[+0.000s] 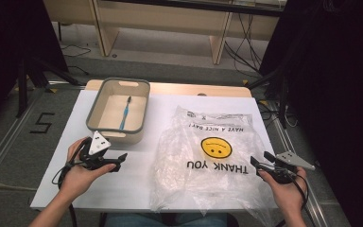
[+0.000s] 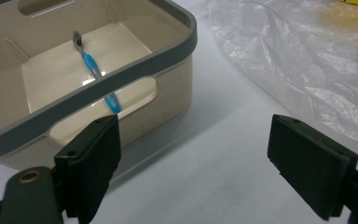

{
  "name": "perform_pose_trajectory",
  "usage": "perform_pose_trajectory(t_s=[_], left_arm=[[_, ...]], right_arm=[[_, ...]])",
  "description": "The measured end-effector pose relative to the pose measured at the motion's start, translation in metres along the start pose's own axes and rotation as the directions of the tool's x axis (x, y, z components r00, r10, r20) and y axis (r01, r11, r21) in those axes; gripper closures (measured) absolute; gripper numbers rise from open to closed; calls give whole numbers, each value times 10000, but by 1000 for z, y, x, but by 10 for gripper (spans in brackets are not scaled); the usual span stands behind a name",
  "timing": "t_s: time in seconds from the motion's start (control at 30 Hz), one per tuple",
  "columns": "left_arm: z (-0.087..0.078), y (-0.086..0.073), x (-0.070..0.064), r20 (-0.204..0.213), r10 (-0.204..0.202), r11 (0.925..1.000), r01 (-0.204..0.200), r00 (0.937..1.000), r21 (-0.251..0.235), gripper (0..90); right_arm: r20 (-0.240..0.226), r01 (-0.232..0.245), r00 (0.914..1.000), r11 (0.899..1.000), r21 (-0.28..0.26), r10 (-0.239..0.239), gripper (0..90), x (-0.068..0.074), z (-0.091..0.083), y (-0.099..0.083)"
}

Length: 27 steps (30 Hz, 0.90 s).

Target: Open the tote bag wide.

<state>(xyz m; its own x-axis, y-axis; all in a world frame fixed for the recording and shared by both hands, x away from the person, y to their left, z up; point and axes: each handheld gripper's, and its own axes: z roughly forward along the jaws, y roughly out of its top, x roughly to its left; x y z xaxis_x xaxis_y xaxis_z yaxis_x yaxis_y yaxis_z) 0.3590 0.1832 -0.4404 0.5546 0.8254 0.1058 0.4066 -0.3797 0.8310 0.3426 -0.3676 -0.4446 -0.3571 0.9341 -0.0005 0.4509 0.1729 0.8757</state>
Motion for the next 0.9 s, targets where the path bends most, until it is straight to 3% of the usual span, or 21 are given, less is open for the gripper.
perform_pose_trajectory(t_s=[0.3, 0.5, 0.57, 0.9], left_arm=[[-3, 2, -8, 76, -34, 10000, 34, 10000, -10, 188], [0, 5, -19, 476, 2, 10000, -6, 9989, 87, 206], [2, 6, -25, 661, -71, 9999, 61, 9978, 152, 216], [25, 19, -69, 1625, 290, 9961, -421, 9863, 779, 239]], right_arm=[[17, -190, 9998, 9996, 232, 189, 363, 0, 3, 0], [361, -279, 9990, 9988, 396, 264, 386, -4, 2, 1], [471, -302, 9985, 9986, 442, 281, 383, -5, 3, 1], [870, -568, 9950, 9937, 968, 484, 389, -14, 2, -4]])
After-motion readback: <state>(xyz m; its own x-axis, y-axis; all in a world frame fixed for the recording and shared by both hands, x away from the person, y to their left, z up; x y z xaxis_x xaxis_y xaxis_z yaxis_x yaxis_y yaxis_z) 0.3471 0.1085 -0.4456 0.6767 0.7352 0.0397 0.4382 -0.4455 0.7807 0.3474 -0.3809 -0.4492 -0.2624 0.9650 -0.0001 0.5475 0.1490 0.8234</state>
